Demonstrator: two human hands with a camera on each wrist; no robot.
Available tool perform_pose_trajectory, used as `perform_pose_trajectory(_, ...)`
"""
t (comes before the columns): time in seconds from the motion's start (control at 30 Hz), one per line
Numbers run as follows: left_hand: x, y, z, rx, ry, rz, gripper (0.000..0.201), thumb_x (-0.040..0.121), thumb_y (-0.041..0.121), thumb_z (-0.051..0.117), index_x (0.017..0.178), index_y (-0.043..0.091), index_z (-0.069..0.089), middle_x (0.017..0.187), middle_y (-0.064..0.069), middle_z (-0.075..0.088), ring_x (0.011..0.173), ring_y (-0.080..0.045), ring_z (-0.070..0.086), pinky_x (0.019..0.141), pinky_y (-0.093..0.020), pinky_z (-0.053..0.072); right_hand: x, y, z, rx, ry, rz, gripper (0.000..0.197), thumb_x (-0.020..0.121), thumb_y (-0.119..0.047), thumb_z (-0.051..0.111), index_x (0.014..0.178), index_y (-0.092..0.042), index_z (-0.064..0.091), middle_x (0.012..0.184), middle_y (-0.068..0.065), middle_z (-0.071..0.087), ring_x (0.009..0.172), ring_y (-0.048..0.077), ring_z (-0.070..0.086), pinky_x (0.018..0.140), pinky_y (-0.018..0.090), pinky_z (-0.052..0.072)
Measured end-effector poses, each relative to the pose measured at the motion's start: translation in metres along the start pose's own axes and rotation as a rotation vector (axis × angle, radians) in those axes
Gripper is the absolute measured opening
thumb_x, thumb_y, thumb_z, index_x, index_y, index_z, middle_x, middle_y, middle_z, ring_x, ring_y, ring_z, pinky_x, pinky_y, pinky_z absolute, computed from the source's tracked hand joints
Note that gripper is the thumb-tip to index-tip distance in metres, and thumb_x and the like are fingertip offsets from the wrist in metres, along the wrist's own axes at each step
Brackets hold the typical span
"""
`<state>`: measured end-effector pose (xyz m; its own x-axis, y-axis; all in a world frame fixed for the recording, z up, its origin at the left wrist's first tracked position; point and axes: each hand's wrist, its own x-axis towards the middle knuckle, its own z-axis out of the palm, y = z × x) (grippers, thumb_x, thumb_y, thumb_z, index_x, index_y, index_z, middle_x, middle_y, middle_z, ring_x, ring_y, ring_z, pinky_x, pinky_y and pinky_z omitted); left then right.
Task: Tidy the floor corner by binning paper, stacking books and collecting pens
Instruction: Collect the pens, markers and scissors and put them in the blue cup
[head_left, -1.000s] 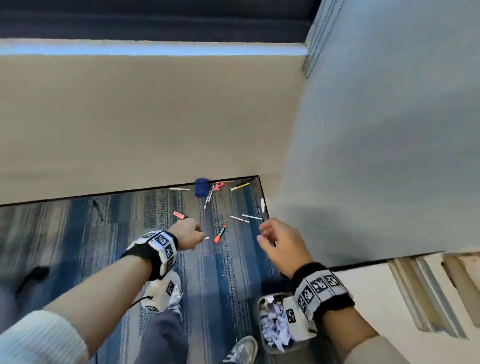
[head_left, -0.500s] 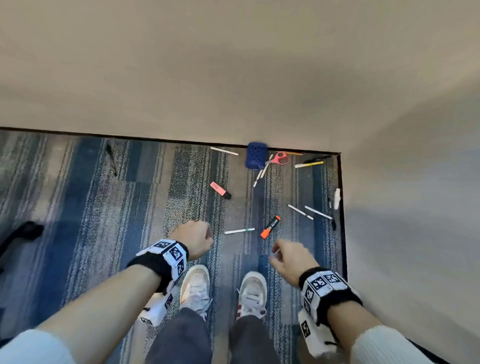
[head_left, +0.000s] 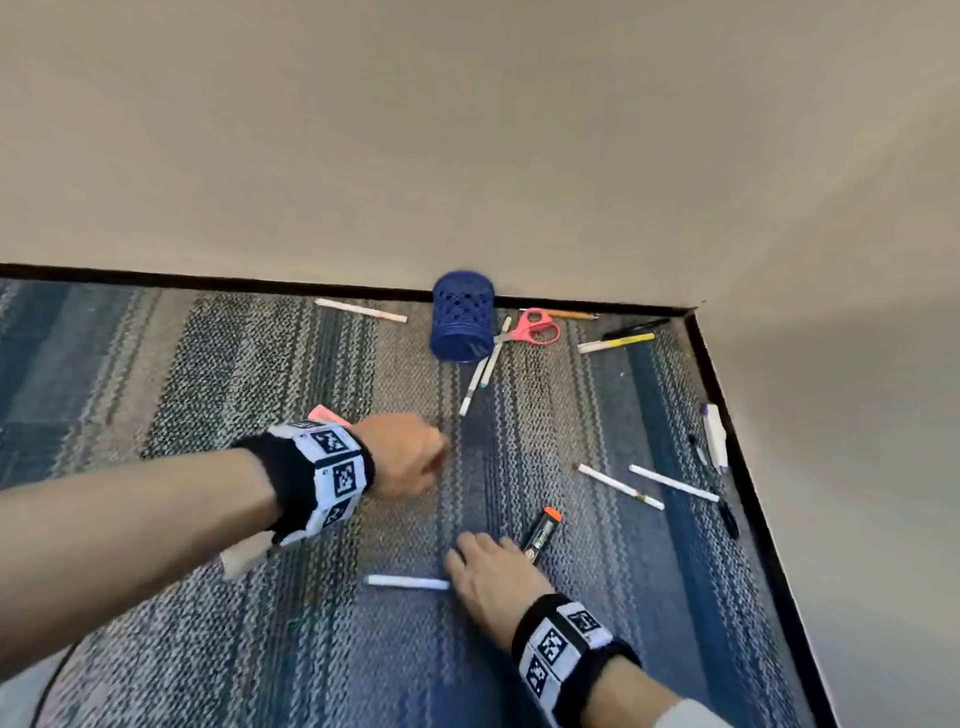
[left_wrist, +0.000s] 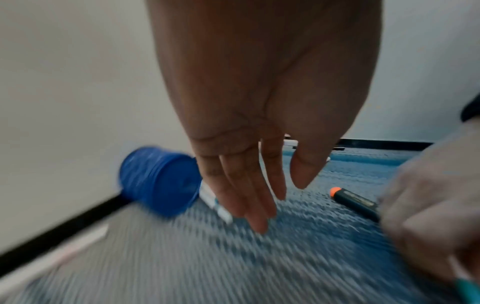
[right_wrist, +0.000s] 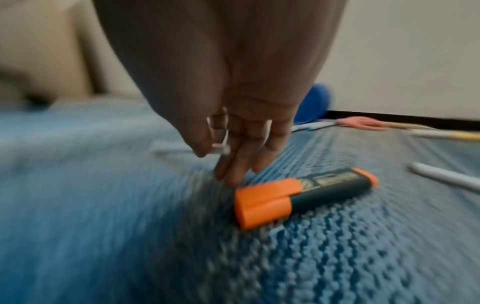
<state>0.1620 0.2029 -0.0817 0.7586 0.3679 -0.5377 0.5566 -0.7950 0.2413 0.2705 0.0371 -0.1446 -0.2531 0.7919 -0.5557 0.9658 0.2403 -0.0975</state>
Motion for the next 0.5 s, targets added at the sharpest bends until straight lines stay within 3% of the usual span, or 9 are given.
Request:
perform_pose_trajectory(0.03,0.015,0.009,-0.013,0.104,-0.005,0.046,0.022,0.092,0.027,0.049,0.103,0.015,0.064,0.103,-0.009,0.068,0.095,-0.03,0.064,0.076,-0.032,0.049,-0.002,0.007,0.005,0.034,0.078,-0.004,0.033,0.092,-0.009,0.025,0.116,-0.006,0.047,0.114,0.019,0.054,0.103,0.038,0.055,0.084,0.049,0.044)
perform_pose_trajectory(0.1,0.04,0.028,-0.034,0.275,-0.011,0.097,0.024,0.092,0.026,0.049,0.102,0.012,0.065,0.102,-0.011,0.067,0.093,-0.031,0.064,0.072,-0.032,0.048,-0.018,0.018,0.0,0.273,0.227,0.071,0.02,0.095,-0.013,0.037,0.113,-0.009,0.045,0.107,0.017,0.059,0.094,0.036,0.058,0.079,0.044,0.044)
perform_pose_trajectory(0.23,0.086,0.062,-0.057,0.318,0.083,0.081,0.025,0.09,0.023,0.053,0.105,0.009,0.066,0.105,-0.011,0.068,0.097,-0.031,0.066,0.074,-0.033,0.05,-0.065,0.065,-0.008,0.985,0.545,0.336,0.002,0.089,-0.022,0.059,0.088,-0.022,0.06,0.072,-0.004,0.061,0.064,0.006,0.053,0.065,0.023,0.042)
perform_pose_trajectory(0.27,0.098,0.072,-0.055,0.279,0.109,0.091,0.024,0.09,0.022,0.051,0.105,0.009,0.065,0.107,-0.012,0.068,0.098,-0.032,0.066,0.077,-0.034,0.051,-0.077,0.081,-0.006,1.123,0.6,0.425,0.005,0.087,-0.023,0.063,0.084,-0.02,0.062,0.072,-0.003,0.062,0.064,0.007,0.055,0.066,0.023,0.044)
perform_pose_trajectory(0.37,0.127,0.1,-0.028,0.16,0.18,0.113,0.021,0.09,0.023,0.051,0.106,0.012,0.059,0.111,-0.011,0.064,0.101,-0.032,0.062,0.086,-0.043,0.051,-0.103,0.122,0.007,1.406,0.779,0.652,0.015,0.09,-0.02,0.065,0.085,-0.006,0.063,0.082,0.008,0.07,0.076,0.024,0.065,0.075,0.037,0.053)
perform_pose_trajectory(0.43,0.146,0.119,0.0,0.059,0.191,0.095,0.027,0.092,0.028,0.053,0.115,0.013,0.053,0.117,-0.011,0.057,0.107,-0.032,0.057,0.088,-0.045,0.049,-0.113,0.139,0.02,1.633,0.911,0.744,0.006,0.093,-0.004,0.057,0.088,-0.001,0.059,0.09,0.015,0.072,0.078,0.021,0.072,0.074,0.029,0.058)
perform_pose_trajectory(0.5,0.156,0.133,0.023,0.104,0.183,0.055,0.034,0.096,0.028,0.05,0.124,0.01,0.047,0.126,-0.014,0.047,0.116,-0.033,0.048,0.09,-0.046,0.046,-0.12,0.148,0.03,1.752,1.034,0.85,0.009,0.094,0.003,0.052,0.089,-0.004,0.056,0.087,0.013,0.068,0.069,0.013,0.072,0.069,0.021,0.058)
